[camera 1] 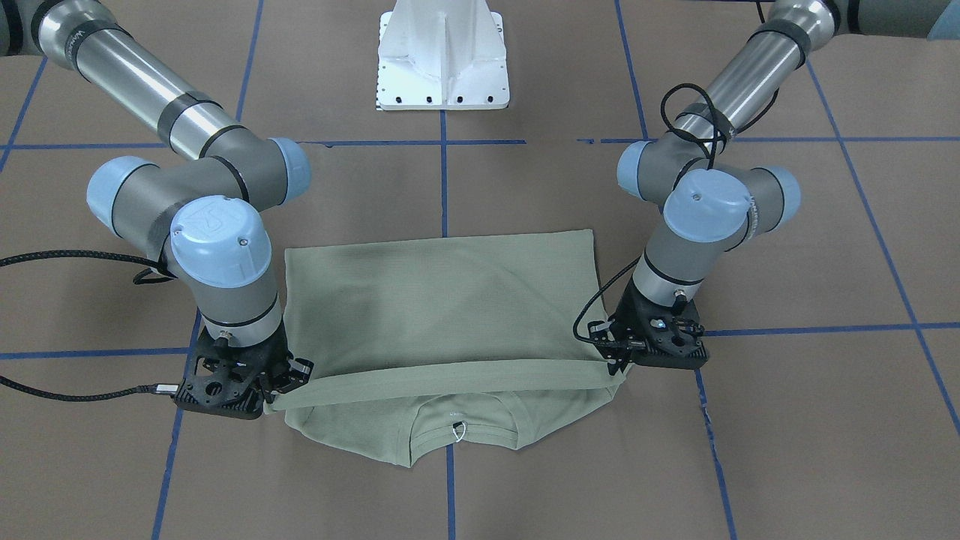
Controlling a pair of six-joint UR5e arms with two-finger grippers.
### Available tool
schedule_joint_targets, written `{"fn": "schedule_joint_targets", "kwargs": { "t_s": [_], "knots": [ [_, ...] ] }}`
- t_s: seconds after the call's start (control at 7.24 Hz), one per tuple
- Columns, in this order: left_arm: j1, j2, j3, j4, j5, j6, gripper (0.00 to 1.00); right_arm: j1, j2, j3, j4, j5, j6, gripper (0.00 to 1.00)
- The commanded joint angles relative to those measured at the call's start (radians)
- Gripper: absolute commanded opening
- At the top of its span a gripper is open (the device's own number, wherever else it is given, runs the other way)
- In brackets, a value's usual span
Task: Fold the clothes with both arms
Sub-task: 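Lay the hem down near the collar and open both grippers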
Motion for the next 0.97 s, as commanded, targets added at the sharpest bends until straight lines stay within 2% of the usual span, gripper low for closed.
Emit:
{"fn": "schedule_joint_targets", "kwargs": {
  "t_s": [0.0, 0.14, 0.28, 0.55, 0.83],
  "knots": [
    [0.008, 0.0, 0.002, -0.007, 0.012, 0.01, 0.0, -0.002, 0.0, -0.008, 0.004, 0.0, 0.0, 0.0],
    [0.004, 0.006, -0.003, -0.008, 0.012, 0.065, 0.82, -0.002, 0.0, -0.029, 0.004, 0.0, 0.003, 0.99],
    [-0.002, 0.01, -0.02, -0.037, -0.002, 0.11, 1.0, 0.004, 0.002, -0.031, 0.005, 0.0, -0.004, 1.0],
    [-0.03, 0.084, -0.145, -0.039, -0.133, 0.11, 1.0, 0.047, 0.011, -0.033, 0.005, 0.017, -0.096, 1.0],
    [-0.024, 0.229, -0.32, -0.048, -0.134, 0.098, 1.0, 0.053, 0.013, -0.042, 0.024, 0.02, -0.11, 1.0]
  ]
}}
